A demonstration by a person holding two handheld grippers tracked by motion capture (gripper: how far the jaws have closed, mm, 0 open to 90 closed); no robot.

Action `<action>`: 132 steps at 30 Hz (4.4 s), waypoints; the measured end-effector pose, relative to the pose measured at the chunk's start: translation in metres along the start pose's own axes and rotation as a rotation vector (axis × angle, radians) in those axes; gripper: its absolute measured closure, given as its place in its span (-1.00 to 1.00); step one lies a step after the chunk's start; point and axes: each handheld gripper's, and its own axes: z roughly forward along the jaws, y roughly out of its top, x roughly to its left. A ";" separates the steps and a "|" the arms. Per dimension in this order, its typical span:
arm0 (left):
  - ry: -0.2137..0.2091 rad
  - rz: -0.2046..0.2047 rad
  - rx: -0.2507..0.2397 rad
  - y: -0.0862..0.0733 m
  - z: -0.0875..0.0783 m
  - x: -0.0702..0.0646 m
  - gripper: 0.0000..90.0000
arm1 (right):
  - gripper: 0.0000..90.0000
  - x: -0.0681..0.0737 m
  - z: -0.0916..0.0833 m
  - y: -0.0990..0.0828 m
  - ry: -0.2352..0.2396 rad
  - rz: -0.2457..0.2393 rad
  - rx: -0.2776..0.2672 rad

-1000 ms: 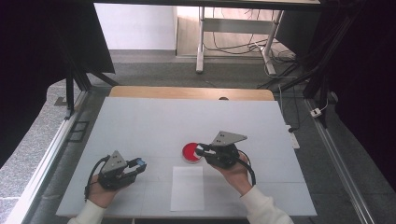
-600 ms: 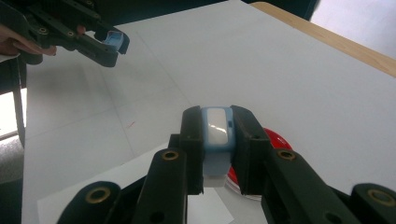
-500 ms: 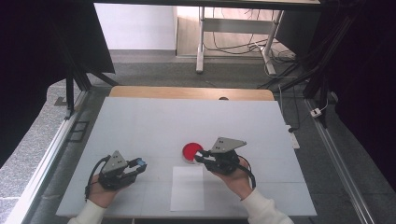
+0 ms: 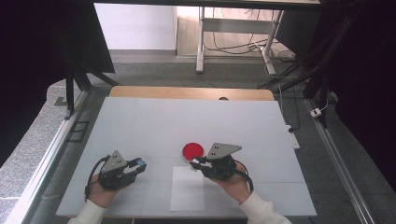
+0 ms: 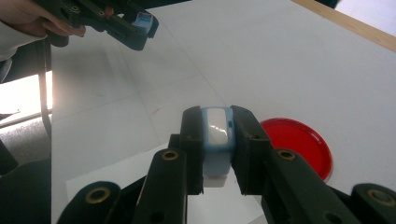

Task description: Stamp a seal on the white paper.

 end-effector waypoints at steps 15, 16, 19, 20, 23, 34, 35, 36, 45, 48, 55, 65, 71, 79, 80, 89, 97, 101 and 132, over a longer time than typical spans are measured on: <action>-0.004 0.000 -0.003 0.000 0.000 -0.001 0.45 | 0.66 0.023 0.011 -0.014 0.067 -0.016 0.058; -0.003 0.001 -0.002 0.000 0.000 -0.001 0.45 | 0.66 0.024 0.012 -0.014 0.067 -0.016 0.061; -0.003 0.003 0.000 0.000 0.001 -0.001 0.45 | 0.66 0.024 0.014 -0.014 0.064 -0.025 0.070; -0.004 0.002 0.001 0.000 0.001 -0.001 0.45 | 0.66 0.024 0.014 -0.014 0.065 -0.026 0.068; -0.004 0.002 0.003 0.000 0.001 -0.001 0.45 | 0.66 0.024 0.016 -0.015 0.066 -0.028 0.065; -0.006 0.002 0.002 0.000 0.001 -0.001 0.45 | 0.66 0.023 0.028 -0.020 0.049 -0.040 0.098; -0.006 0.002 0.001 0.000 0.001 -0.001 0.45 | 0.66 0.023 0.029 -0.021 0.050 -0.041 0.098; -0.006 0.002 0.001 0.000 0.001 -0.001 0.45 | 0.66 0.023 0.030 -0.022 0.051 -0.042 0.099; -0.005 0.003 0.002 0.000 0.001 -0.001 0.45 | 0.66 0.023 0.035 -0.026 0.044 -0.048 0.114; -0.005 0.004 0.003 0.000 0.001 -0.001 0.45 | 0.66 0.023 0.036 -0.026 0.041 -0.044 0.114; -0.006 0.004 0.002 0.000 0.001 -0.001 0.45 | 0.66 0.022 0.038 -0.027 0.041 -0.049 0.116; -0.007 0.006 0.002 0.000 0.001 -0.001 0.45 | 0.66 0.022 0.039 -0.027 0.036 -0.052 0.118; -0.006 0.006 0.003 0.000 0.001 -0.001 0.45 | 0.66 0.022 0.040 -0.027 0.031 -0.063 0.134; -0.005 0.007 0.001 0.000 0.001 -0.001 0.45 | 0.66 0.021 0.042 -0.029 0.029 -0.070 0.144; -0.005 0.006 0.001 0.000 0.001 -0.001 0.45 | 0.66 0.021 0.042 -0.029 0.028 -0.070 0.144; -0.004 0.007 0.000 0.000 0.000 -0.001 0.45 | 0.67 0.020 0.042 -0.029 0.031 -0.061 0.161; -0.004 0.007 0.000 0.000 0.000 -0.002 0.45 | 0.67 0.021 0.044 -0.030 0.026 -0.058 0.191; -0.004 0.007 0.000 0.001 0.000 -0.002 0.45 | 0.67 0.022 0.044 -0.030 0.020 -0.067 0.198; -0.003 0.009 -0.001 0.001 0.000 -0.004 0.45 | 0.68 0.022 0.044 -0.035 0.021 -0.055 0.175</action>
